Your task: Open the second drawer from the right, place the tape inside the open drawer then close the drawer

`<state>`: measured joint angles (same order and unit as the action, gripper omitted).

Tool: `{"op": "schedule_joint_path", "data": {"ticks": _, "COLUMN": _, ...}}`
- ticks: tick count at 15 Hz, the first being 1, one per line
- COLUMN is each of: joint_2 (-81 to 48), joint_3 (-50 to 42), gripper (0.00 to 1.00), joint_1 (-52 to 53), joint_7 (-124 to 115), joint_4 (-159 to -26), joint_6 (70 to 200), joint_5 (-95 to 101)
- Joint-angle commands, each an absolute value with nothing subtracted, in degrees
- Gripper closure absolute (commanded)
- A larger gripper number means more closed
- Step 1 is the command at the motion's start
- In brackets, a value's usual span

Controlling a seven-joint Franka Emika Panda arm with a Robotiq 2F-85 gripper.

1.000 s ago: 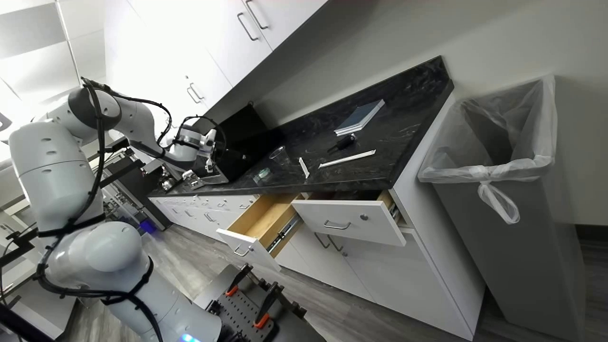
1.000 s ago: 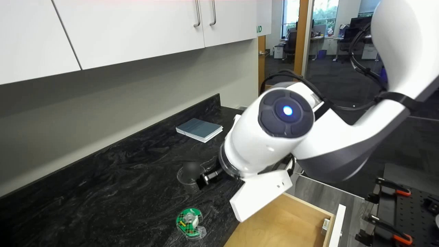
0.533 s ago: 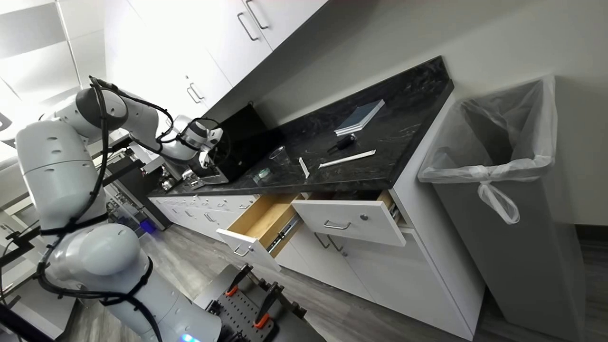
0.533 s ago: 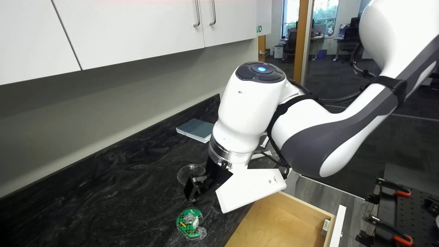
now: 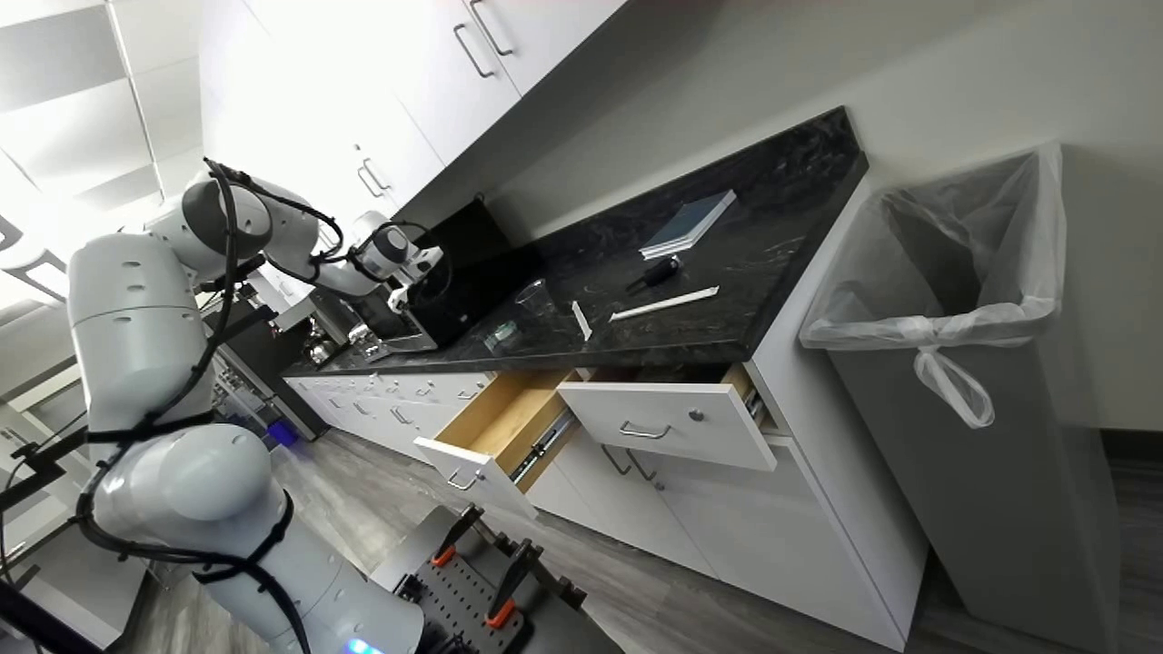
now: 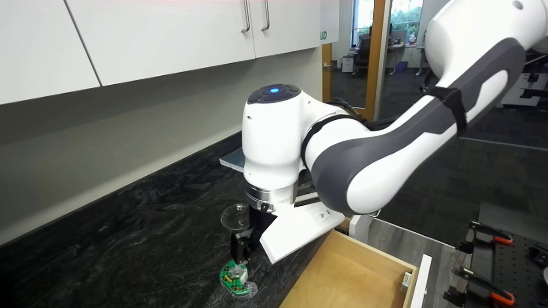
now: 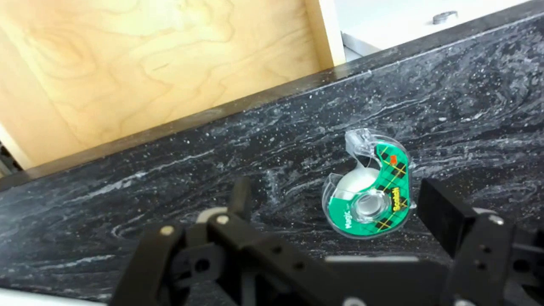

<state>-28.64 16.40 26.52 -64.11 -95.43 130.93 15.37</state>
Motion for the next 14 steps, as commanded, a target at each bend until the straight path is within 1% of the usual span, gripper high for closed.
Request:
{"op": "schedule_joint_path", "data": {"ticks": 1, "joint_2": -29.2, "joint_3": 14.0, "gripper": 0.0, "joint_1": 28.6, "joint_7": -59.1, "joint_4": -94.2, "joint_6": 131.0, "joint_5": 12.1}}
{"op": "schedule_joint_path", "data": {"ticks": 5, "joint_2": -30.4, "joint_3": 14.1, "gripper": 0.0, "joint_1": 28.6, "joint_7": -54.3, "joint_4": -92.4, "joint_6": 130.9, "joint_5": 10.3}}
{"op": "schedule_joint_path", "data": {"ticks": 10, "joint_2": -35.3, "joint_3": 10.1, "gripper": 0.0, "joint_1": 30.3, "joint_7": -51.9, "joint_4": -86.6, "joint_6": 129.9, "joint_5": 13.1}}
{"op": "schedule_joint_path", "data": {"ticks": 14, "joint_2": -39.0, "joint_3": 9.3, "gripper": 0.0, "joint_1": 29.5, "joint_7": -44.3, "joint_4": -82.8, "joint_6": 130.7, "joint_5": 11.9}}
